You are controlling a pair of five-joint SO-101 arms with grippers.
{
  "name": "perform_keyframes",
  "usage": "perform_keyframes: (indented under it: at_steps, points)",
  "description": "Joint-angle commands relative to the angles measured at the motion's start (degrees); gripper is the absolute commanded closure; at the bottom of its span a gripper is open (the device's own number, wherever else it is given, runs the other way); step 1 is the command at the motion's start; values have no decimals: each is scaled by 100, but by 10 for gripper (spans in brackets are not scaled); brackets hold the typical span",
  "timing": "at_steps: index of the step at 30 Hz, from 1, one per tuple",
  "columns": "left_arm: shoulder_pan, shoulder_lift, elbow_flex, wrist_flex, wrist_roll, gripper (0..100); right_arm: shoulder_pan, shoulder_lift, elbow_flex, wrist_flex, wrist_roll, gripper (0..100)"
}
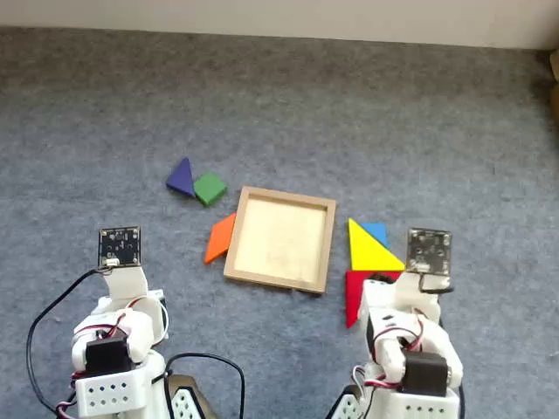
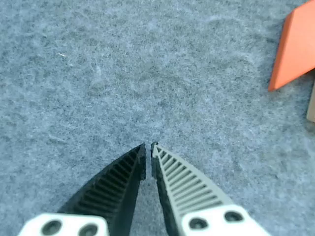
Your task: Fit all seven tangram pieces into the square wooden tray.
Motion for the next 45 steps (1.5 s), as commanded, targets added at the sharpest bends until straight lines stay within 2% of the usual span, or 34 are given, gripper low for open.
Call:
perform_keyframes:
  at_steps: [1,9,12,19,23,26,28,31,37,42,45]
  points:
    - [-40,-189,110,18,0,955,119,382,-910,233,53,994]
    - [-40,-189,110,18,0,955,92,3512,-3213,532,62,994]
    - [-40,-189,110,18,0,955,-207,4646,-3811,523,62,991]
    - [-40,-189,110,18,0,955,-1051,6738,-4505,505,70,991]
    - [-40,-189,110,18,0,955,-1385,7714,-4760,127,105,991]
    - [-40,-189,110,18,0,955,-1499,8391,-4980,-48,703,970]
    - [-40,-189,110,18,0,955,-1499,8804,-5156,-48,993,921]
    - [-40,-189,110,18,0,955,-1455,9376,-5437,-48,1037,863]
    - [-40,-189,110,18,0,955,-1420,10281,-5868,-198,1881,860]
    - [-40,-189,110,18,0,955,-875,10791,-5921,-1015,2365,860]
    - [-40,-189,110,18,0,955,-409,10932,-5921,-1473,2901,860]
